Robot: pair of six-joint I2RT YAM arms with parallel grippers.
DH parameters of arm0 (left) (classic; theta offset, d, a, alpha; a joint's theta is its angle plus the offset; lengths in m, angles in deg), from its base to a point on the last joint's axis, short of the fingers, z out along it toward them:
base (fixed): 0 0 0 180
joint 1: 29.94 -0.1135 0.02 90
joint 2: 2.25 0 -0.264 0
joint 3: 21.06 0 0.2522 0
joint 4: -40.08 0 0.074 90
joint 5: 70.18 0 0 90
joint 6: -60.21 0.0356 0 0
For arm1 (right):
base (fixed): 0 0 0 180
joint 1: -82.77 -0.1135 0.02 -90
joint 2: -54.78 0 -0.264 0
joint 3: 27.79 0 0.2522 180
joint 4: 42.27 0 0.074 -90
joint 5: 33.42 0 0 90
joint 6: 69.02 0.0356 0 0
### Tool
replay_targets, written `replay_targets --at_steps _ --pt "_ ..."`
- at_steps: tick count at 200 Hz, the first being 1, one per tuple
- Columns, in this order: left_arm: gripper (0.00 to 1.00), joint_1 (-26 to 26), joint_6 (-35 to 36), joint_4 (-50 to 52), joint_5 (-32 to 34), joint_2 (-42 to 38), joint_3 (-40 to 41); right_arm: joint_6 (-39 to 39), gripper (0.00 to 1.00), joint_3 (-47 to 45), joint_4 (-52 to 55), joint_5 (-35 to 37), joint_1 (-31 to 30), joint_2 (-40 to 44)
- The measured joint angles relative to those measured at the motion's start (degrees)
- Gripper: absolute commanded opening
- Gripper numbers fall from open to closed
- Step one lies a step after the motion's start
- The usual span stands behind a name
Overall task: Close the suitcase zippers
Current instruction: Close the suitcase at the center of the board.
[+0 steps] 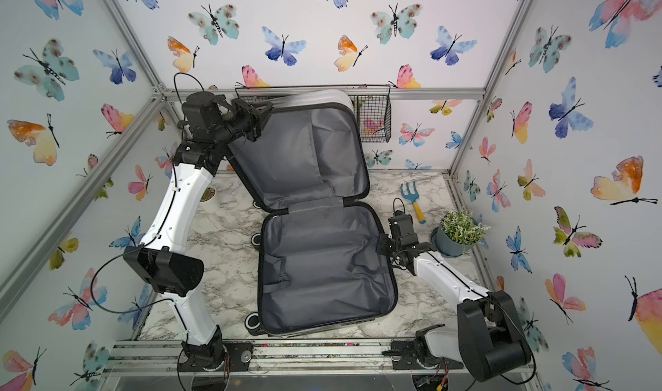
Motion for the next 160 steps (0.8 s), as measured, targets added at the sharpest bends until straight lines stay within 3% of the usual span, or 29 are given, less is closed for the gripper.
replay_targets --at_steps 39,76,126,160 --pt "0.0 8.09 5.14 3.34 2.27 -6.97 3.32 7.37 0.03 0.17 -3.06 2.38 -2.21 -1.77" --pt "0.0 15.15 8.35 5.25 6.08 -14.47 12.11 14.86 0.03 1.03 -6.1 5.62 -5.14 -4.04" --pt "0.0 19.76 10.05 3.21 11.74 -30.25 32.09 19.1 0.07 1.31 -9.94 5.4 -5.81 -6.08" --pt "0.09 20.09 9.11 7.69 15.63 -39.6 40.22 18.53 0.12 3.02 -10.45 4.74 -6.16 -8.0"
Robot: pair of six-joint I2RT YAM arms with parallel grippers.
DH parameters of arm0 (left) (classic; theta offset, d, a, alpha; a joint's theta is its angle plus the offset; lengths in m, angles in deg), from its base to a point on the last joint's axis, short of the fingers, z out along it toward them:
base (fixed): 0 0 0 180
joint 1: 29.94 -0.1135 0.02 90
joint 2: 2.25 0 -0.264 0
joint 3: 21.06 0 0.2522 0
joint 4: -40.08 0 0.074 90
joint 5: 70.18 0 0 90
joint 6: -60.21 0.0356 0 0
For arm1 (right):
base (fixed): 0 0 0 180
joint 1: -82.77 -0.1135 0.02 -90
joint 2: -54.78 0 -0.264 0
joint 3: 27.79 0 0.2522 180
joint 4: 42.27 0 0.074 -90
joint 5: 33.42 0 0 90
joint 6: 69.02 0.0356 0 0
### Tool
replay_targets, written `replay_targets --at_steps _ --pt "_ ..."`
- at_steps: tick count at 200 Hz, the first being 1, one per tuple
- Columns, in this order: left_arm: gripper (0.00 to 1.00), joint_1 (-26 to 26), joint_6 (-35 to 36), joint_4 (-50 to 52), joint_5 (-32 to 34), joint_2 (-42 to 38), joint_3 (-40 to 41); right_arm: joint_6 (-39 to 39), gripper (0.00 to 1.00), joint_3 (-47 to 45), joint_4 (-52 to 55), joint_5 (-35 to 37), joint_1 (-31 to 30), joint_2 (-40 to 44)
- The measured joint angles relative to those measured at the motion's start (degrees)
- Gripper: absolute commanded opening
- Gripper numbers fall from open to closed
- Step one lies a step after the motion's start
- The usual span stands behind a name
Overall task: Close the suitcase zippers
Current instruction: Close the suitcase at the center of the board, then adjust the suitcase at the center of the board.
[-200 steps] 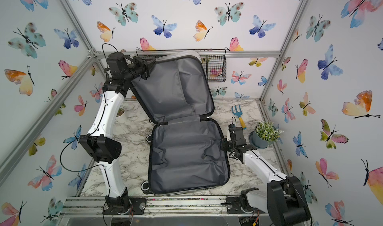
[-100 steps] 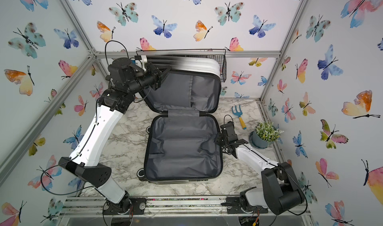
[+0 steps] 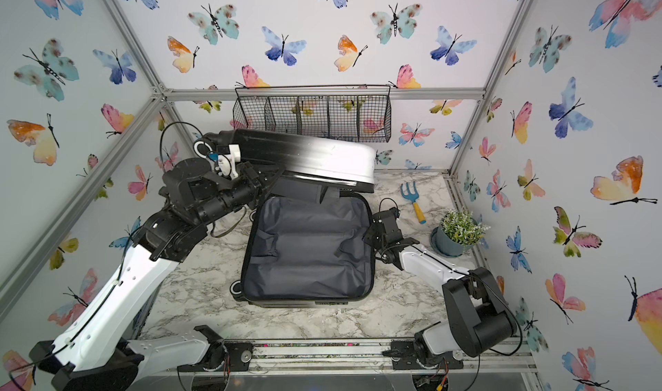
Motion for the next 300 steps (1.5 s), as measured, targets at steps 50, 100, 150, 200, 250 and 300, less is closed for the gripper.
replay_targets --at_steps 50,100,150,200,250,300 --pt "0.44 2.97 -1.9 9.01 3.04 -5.84 6.03 -1.18 0.28 0.07 -0.15 0.07 -0.02 0.04" --pt "0.81 3.85 2.34 24.39 9.18 -5.77 -5.18 -2.08 0.56 -0.35 1.55 -2.78 2.89 4.94" --pt "0.83 3.82 5.95 26.62 12.24 -6.45 -13.42 -6.6 0.6 1.03 3.61 -3.82 7.98 9.75" --pt "0.99 1.75 15.45 35.85 22.6 -2.8 -24.11 -12.33 0.68 5.86 7.78 -9.42 8.83 9.55" --pt "1.0 -31.17 29.53 35.08 13.33 -0.46 -7.21 -20.33 0.77 14.58 14.71 -18.08 9.11 11.82" --pt "0.99 -42.77 38.05 29.55 3.3 3.65 11.58 -26.53 0.78 15.69 17.75 -21.42 10.05 8.57"
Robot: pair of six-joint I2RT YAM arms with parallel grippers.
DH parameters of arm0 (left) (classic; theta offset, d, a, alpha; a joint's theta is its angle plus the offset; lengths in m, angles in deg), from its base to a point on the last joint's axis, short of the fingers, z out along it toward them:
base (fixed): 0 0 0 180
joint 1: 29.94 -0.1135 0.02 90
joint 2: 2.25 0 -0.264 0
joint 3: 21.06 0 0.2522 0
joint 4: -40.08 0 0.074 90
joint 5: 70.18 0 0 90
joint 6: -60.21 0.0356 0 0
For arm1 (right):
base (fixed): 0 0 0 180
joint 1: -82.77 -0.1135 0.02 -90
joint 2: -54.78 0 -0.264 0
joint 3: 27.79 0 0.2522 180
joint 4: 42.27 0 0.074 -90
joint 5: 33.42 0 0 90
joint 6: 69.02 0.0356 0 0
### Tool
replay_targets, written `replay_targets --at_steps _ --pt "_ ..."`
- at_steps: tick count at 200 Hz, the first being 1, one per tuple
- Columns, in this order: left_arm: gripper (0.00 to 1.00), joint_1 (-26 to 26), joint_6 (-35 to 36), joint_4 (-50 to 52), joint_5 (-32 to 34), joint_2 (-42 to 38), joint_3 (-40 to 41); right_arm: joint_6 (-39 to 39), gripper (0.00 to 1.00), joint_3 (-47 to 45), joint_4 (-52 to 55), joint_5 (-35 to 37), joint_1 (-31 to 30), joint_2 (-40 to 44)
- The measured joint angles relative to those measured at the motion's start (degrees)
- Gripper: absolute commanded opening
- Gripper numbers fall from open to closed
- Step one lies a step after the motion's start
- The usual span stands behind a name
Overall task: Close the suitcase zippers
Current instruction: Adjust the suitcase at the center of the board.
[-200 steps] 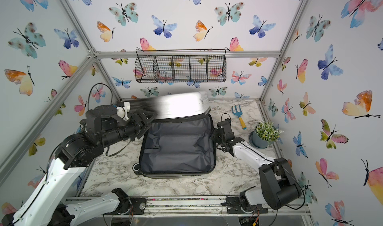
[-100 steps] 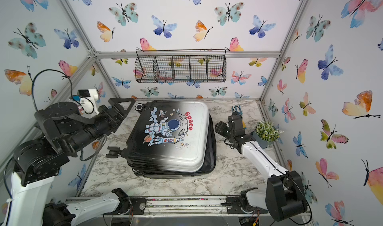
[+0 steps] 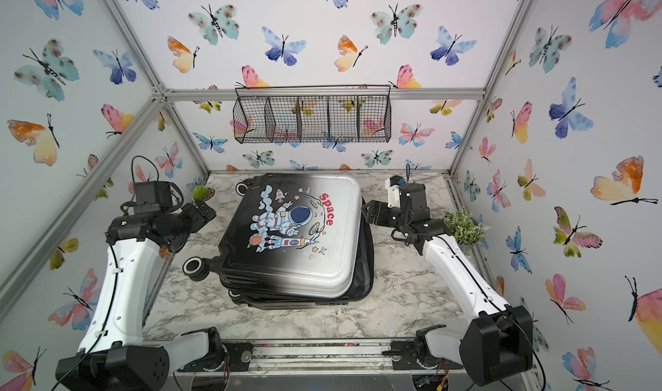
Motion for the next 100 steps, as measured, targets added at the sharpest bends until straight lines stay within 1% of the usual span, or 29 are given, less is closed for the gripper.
replay_targets --at_steps 24,34,45,70,85,100 --pt "0.99 -0.42 1.16 -3.89 -3.15 4.48 1.2 0.66 0.78 -3.39 0.33 0.96 0.98 -3.13" --pt "0.97 -0.42 1.88 -5.16 -4.59 7.45 1.03 1.11 0.78 -5.4 0.37 1.31 1.11 -3.74" --pt "0.95 -0.42 3.02 -5.9 -6.47 12.57 0.26 1.7 0.77 -7.72 0.22 1.33 1.46 -3.91" --pt "0.95 -0.48 3.78 -7.93 -9.09 19.65 0.07 2.62 0.71 -11.34 -2.25 -0.81 2.01 -6.08" --pt "0.95 -0.35 3.61 -8.52 -9.33 21.11 -0.33 2.47 0.67 -11.19 -3.5 -2.91 2.86 -7.19" --pt "0.94 1.05 3.41 -8.66 -9.35 22.27 -3.04 2.64 0.62 -11.19 -4.07 -3.69 2.84 -7.32"
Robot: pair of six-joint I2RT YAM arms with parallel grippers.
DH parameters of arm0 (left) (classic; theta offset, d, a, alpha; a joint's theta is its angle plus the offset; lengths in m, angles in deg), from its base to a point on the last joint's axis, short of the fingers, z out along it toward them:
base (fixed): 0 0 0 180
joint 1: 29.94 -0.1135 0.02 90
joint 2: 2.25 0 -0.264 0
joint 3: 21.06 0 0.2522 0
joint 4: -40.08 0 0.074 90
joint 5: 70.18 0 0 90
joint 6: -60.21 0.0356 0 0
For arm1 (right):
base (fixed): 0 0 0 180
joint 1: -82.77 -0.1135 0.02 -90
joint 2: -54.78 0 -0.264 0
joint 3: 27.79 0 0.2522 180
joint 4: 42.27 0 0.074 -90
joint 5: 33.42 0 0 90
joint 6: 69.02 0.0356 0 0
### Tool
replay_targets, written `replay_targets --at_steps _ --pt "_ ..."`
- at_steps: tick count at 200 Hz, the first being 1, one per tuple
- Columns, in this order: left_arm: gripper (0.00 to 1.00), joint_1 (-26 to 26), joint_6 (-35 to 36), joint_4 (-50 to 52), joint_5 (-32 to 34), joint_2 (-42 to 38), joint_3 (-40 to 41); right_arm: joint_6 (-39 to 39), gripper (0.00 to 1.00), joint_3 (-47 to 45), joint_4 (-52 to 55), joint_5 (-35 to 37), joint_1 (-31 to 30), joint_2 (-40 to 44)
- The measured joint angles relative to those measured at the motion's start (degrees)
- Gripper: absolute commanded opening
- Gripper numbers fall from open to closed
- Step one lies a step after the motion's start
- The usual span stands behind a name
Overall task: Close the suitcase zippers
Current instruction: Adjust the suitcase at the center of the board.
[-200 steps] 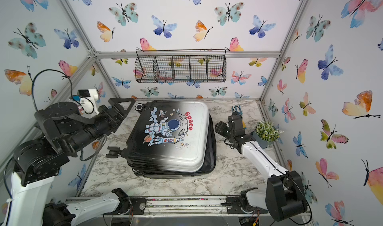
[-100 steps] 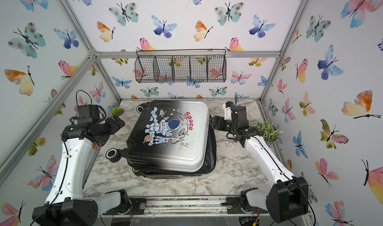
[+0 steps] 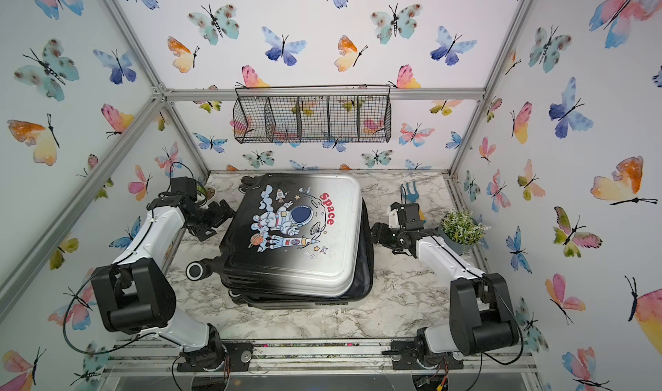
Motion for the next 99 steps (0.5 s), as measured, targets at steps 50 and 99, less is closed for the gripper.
replay_targets --at_steps 50,99 --pt "0.95 6.1 -2.25 -2.6 1.86 4.7 -9.73 2.67 0.55 -0.52 -1.44 0.11 -1.6 0.81" --pt "0.94 7.34 -4.17 -3.34 2.21 10.27 -14.14 7.19 0.54 -3.28 -0.63 3.48 -5.2 5.77"
